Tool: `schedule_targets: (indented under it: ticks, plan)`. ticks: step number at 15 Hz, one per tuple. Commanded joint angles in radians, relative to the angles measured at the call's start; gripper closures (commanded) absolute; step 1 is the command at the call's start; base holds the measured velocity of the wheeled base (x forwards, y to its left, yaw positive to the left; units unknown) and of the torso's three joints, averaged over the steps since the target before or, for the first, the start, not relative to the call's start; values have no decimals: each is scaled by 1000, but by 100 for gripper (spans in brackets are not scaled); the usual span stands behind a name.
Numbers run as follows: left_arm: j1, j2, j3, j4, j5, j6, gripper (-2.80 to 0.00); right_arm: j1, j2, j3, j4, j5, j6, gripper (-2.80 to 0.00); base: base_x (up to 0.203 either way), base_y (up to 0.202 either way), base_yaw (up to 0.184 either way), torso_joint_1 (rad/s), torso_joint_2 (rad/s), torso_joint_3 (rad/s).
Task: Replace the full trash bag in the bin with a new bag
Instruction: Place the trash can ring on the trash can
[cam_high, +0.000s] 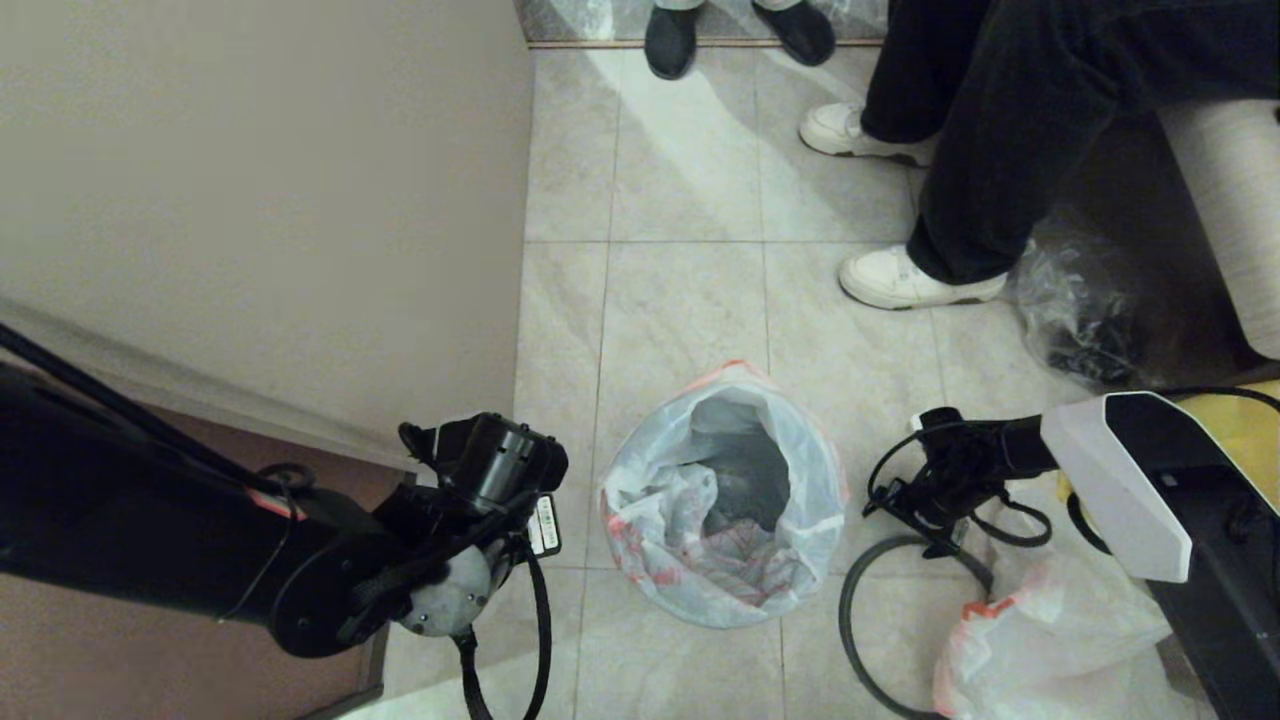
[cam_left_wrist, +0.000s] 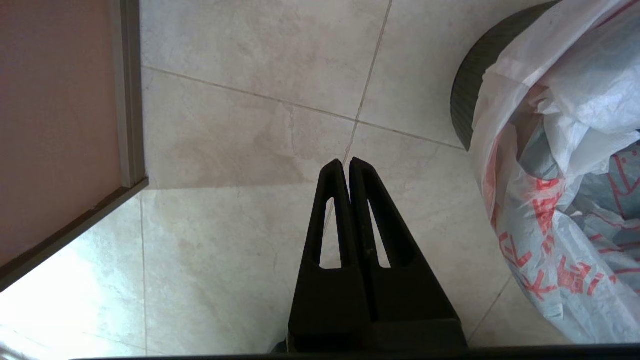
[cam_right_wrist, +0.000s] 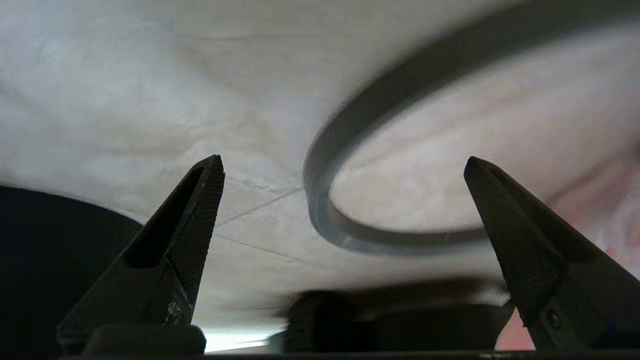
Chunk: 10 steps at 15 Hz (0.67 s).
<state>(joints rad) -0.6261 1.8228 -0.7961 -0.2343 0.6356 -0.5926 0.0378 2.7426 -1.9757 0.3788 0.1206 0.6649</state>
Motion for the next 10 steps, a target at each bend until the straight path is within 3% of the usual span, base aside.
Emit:
schedule_targets:
  ticks: [1,4,6,10]
  plan:
    - [16,1,0,-3,10,-1,0,-21,-1,1,-2,4,-70,-280,0,0,0,0,0,0]
    - [19,33,-1,-14,10,0,0,-78,-49,12,121,2,-107,-280,0,0,0,0,0,0]
    - [19,30,0,-25,10,4,0,-120,17,6,88,4,-190,-280,0,0,0,0,0,0]
    - [25,46,-5,-26,12,5,0,-102,33,7,89,52,-278,-280,0,0,0,0,0,0]
